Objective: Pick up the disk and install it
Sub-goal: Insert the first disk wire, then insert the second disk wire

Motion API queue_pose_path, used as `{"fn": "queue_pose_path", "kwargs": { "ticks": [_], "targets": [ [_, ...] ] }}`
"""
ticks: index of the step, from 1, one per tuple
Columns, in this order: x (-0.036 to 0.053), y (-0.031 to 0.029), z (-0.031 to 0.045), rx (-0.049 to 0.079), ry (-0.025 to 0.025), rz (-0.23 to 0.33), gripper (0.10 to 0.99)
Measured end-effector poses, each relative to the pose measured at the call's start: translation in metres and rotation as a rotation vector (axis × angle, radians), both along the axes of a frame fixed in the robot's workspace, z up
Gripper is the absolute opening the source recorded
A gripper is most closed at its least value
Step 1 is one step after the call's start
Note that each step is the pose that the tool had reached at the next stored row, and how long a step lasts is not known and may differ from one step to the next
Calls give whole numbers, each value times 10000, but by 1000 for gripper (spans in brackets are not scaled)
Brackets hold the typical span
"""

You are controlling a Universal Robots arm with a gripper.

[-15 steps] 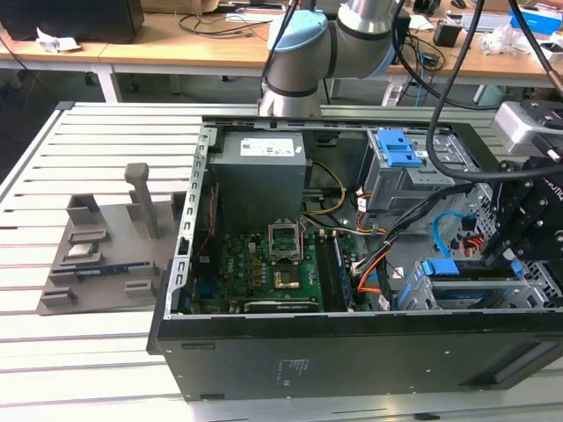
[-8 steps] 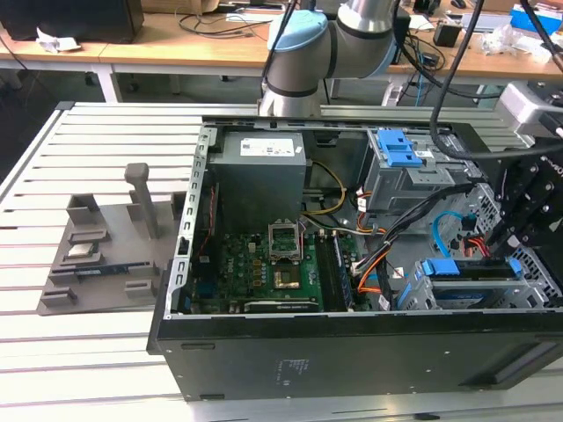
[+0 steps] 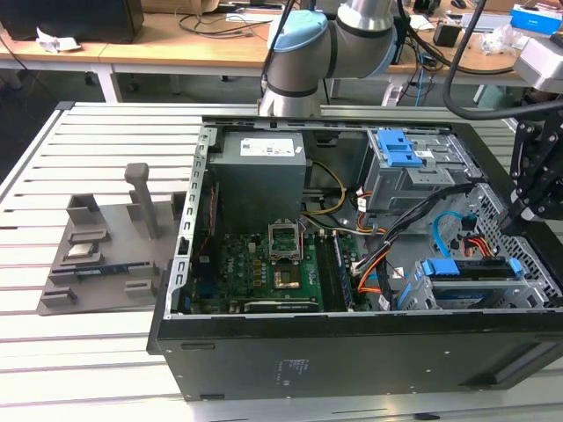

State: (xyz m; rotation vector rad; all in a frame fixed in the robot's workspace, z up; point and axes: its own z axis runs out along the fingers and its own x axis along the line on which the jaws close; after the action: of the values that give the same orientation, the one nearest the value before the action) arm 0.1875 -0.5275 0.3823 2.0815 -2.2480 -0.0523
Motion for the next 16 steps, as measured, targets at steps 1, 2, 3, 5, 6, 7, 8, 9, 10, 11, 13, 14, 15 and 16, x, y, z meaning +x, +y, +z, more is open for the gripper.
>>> {"fn": "queue_pose_path", "kwargs": {
  "ticks": [1, 2, 3, 5, 6, 7, 8, 9, 10, 11, 13, 14, 15, 16],
  "targets": [
    [0, 0, 1, 0, 0, 1, 106],
    [0, 0, 3, -3, 0, 0, 106],
    [0, 0, 3, -3, -1, 0, 106],
    [0, 0, 3, -2, -1, 0, 106],
    [0, 0, 4, -2, -1, 0, 106],
    [0, 0, 4, -2, -1, 0, 106],
    [0, 0, 5, -2, -1, 0, 106],
    [0, 0, 6, -3, -1, 0, 114],
    [0, 0, 7, -2, -1, 0, 169],
    [0, 0, 7, -3, 0, 1, 235],
    [0, 0, 8, -2, -1, 0, 302],
    [-1, 6, 10, -6, -1, 0, 302],
    [-9, 40, 7, -3, -1, 0, 302],
    [-22, 56, 5, -5, -1, 0, 302]
  ]
}}
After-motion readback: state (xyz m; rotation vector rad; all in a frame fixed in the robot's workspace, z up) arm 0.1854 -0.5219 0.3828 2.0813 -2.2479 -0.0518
